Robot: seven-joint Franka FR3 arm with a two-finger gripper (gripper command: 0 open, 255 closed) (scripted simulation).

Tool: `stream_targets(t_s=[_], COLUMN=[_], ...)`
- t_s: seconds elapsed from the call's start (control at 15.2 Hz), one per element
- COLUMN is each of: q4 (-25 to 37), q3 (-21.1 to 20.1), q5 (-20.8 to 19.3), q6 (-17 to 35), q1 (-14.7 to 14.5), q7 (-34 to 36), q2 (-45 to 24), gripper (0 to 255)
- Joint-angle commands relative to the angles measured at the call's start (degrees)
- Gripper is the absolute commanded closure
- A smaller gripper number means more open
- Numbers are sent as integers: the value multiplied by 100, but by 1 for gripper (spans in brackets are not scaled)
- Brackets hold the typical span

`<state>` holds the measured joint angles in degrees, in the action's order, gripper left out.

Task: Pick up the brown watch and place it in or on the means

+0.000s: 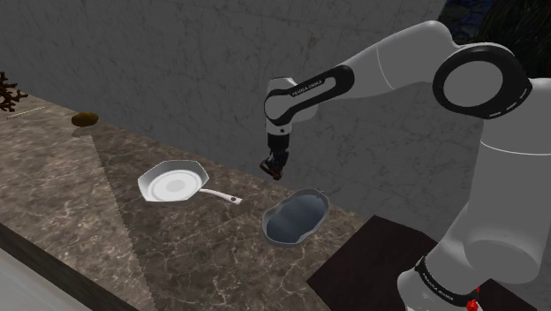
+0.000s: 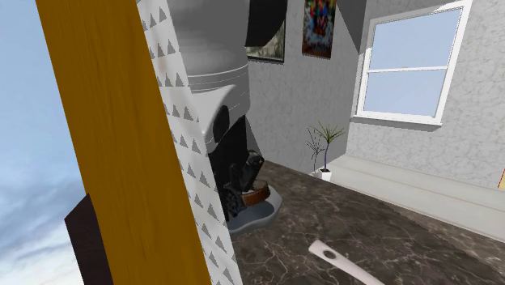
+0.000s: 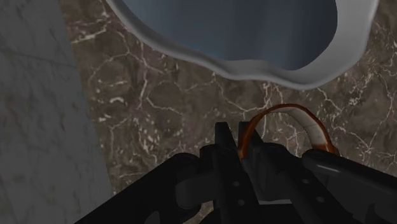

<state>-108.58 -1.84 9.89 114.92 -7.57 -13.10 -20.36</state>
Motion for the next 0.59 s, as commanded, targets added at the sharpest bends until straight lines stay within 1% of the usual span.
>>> stream_targets(t_s=[0.0,0.53], q4=[58,287], q3=[3,8], q5=[-9,-34], q6=[-128,-645], q1=[2,10], q7=[20,98], q2=[68,362], gripper=[255,255])
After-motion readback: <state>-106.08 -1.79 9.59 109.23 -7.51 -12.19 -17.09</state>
